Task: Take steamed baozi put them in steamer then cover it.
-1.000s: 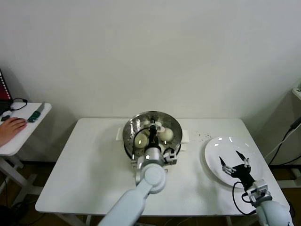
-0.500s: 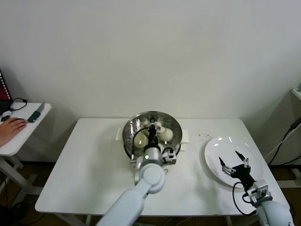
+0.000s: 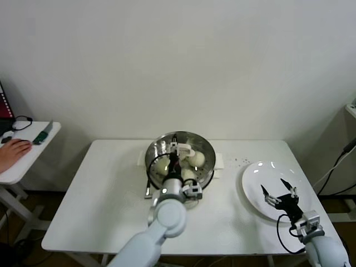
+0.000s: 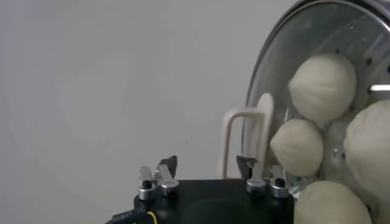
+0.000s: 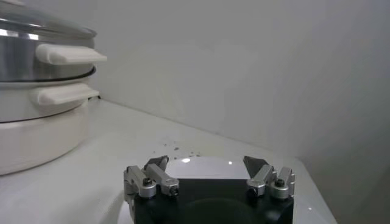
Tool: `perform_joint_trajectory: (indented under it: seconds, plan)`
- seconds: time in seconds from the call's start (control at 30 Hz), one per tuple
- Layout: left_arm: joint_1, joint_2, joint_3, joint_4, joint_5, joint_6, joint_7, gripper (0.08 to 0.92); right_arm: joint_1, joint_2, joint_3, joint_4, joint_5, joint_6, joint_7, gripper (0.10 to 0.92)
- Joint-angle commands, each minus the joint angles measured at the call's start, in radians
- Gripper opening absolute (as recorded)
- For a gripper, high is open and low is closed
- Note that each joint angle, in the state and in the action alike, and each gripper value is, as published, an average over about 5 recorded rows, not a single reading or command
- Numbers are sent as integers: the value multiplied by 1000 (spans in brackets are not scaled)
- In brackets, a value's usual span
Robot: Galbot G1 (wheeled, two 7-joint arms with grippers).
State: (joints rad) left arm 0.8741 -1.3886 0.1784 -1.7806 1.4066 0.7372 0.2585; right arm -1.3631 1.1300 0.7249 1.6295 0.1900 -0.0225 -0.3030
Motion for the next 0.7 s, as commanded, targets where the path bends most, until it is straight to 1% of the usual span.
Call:
perform_joint_trajectory:
  seconds: [0.03, 0.17, 0.3, 0.4, 0.47, 0.53, 0.6, 0.7]
  plan:
    - [124, 103, -27, -230, -77, 48, -31, 683, 6, -2, -3, 1, 10, -17, 1, 823]
    - [216, 139, -78, -291, -174, 46, -111, 789, 13, -2, -7, 0, 6, -18, 1, 823]
    - [319, 176, -216, -371, -339, -37, -163, 820, 16, -4, -8, 1, 4, -16, 0, 823]
    - [381, 195, -362, -419, -608, -147, -240, 822, 13, -6, -5, 0, 6, -10, -3, 823]
    - [419, 196, -480, -429, -816, -255, -286, 823, 10, -6, -2, 0, 8, -5, -6, 823]
    - [466, 191, -589, -430, -978, -381, -298, 823, 8, -5, -1, 0, 9, 1, -9, 823]
    - [523, 178, -679, -427, -1115, -489, -292, 823, 6, -5, 0, 1, 9, 5, -13, 823]
    - [588, 134, -763, -399, -1290, -583, -315, 823, 2, -2, 1, 1, 4, 14, -15, 823]
